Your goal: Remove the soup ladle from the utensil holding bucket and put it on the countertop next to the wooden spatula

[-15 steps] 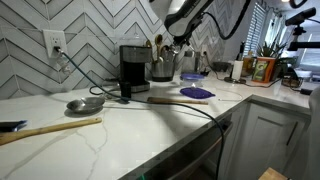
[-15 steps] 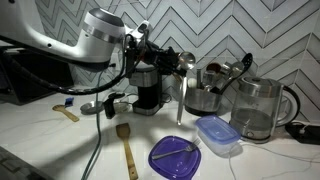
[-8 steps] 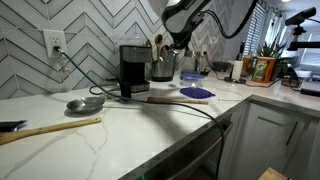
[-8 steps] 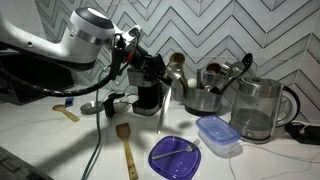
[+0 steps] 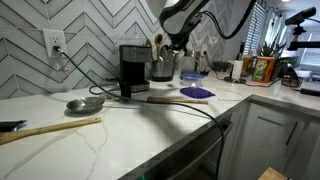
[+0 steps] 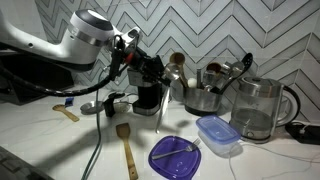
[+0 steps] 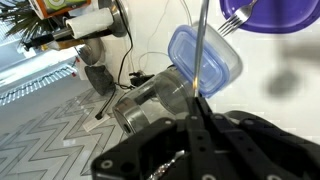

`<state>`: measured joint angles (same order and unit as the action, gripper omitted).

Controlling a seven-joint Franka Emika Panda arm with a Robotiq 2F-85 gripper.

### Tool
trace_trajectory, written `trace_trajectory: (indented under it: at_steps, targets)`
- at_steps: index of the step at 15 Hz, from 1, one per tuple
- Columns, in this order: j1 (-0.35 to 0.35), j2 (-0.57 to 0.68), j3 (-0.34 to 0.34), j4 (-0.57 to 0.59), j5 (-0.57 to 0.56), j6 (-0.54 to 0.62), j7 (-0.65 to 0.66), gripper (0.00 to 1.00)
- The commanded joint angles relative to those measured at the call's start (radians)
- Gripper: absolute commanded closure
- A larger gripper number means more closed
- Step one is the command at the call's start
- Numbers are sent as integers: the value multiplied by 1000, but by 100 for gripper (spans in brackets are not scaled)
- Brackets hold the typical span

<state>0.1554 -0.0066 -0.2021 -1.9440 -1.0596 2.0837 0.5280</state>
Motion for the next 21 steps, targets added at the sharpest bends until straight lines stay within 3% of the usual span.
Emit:
trace_trajectory:
  at_steps: [1, 10, 21]
  targets:
    - [-63, 44, 96, -5, -9, -42, -2, 99]
    - [-80, 166, 170, -1, 15, -90, -13, 99]
    - [-65, 274, 205, 14, 17, -126, -7, 99]
